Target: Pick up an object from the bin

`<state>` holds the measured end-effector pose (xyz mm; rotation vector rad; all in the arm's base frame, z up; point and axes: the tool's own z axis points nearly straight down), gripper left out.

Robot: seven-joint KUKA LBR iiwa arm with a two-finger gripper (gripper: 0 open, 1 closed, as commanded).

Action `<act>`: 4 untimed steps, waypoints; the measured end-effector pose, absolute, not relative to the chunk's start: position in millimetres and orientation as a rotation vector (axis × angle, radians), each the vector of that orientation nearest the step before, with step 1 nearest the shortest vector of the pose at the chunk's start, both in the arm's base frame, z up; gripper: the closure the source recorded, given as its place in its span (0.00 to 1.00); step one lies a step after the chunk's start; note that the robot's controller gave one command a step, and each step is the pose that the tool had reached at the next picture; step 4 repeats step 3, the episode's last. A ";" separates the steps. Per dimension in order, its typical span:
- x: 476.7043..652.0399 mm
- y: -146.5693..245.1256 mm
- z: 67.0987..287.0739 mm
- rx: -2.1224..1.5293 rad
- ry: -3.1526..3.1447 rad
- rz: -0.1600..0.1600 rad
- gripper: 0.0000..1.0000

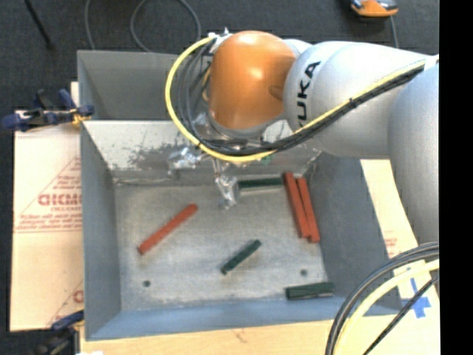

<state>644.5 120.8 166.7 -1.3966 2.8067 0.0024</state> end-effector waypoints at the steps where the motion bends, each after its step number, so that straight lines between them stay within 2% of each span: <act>1: 627.7 137.7 74.5 -1.969 2.436 -0.006 0.00; 2: 628.3 138.7 76.0 -1.961 2.439 -0.002 1.00; 3: 638.0 126.7 204.1 -2.530 1.851 -0.006 1.00; 4: 638.0 126.7 204.1 -2.530 1.851 -0.006 1.00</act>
Offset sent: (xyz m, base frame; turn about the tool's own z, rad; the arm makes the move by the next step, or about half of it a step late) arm -0.0194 0.0176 -0.0944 -0.4390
